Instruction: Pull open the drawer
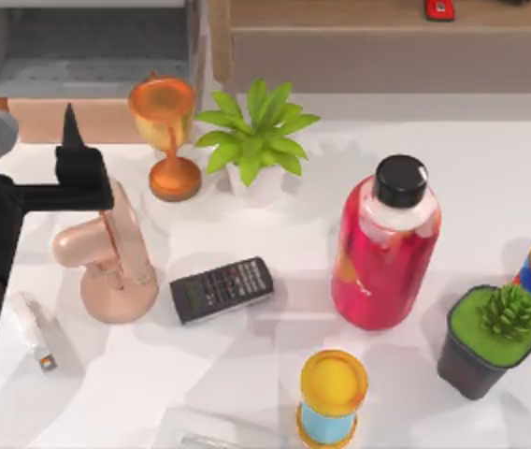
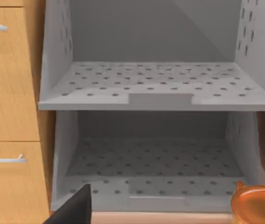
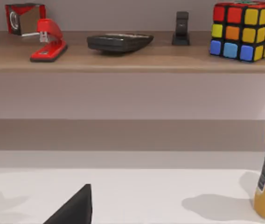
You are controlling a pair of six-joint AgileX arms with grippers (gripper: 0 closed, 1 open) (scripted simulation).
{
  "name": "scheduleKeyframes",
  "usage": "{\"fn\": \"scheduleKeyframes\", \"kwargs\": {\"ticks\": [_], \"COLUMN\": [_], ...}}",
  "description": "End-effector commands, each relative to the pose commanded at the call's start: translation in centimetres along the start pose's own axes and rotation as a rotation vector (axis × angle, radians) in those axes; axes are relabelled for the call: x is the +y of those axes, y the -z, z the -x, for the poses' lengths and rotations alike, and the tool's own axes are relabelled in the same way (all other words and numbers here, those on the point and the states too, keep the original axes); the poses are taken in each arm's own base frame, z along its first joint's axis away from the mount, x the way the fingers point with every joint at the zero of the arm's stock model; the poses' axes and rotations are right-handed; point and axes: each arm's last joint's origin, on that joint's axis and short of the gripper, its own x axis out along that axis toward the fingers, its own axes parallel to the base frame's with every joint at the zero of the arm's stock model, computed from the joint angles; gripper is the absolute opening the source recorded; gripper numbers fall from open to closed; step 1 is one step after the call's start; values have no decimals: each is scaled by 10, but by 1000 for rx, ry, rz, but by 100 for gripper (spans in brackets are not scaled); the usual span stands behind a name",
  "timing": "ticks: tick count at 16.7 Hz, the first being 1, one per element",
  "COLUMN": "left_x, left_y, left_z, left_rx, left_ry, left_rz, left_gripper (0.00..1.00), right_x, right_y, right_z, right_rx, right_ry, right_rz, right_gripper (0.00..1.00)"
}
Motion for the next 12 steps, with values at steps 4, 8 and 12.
{"fn": "scheduleKeyframes", "kwargs": {"ticks": [4, 8, 12], "left_x": [-2, 1, 23], "left_y": [0, -3, -12], "left_z": [-1, -9, -55], "left_rx": [-3, -6, -18], "left_ry": [0, -10, -60], "left_rz": [1, -30, -216], "left_gripper": [100, 100, 100], "right_x": [0, 0, 0], "right_y": [0, 0, 0], "right_z": [0, 0, 0], "right_rx": [0, 0, 0], "right_ry": [0, 0, 0], "right_rz": [0, 0, 0], "right_gripper": [100, 100, 100]}}
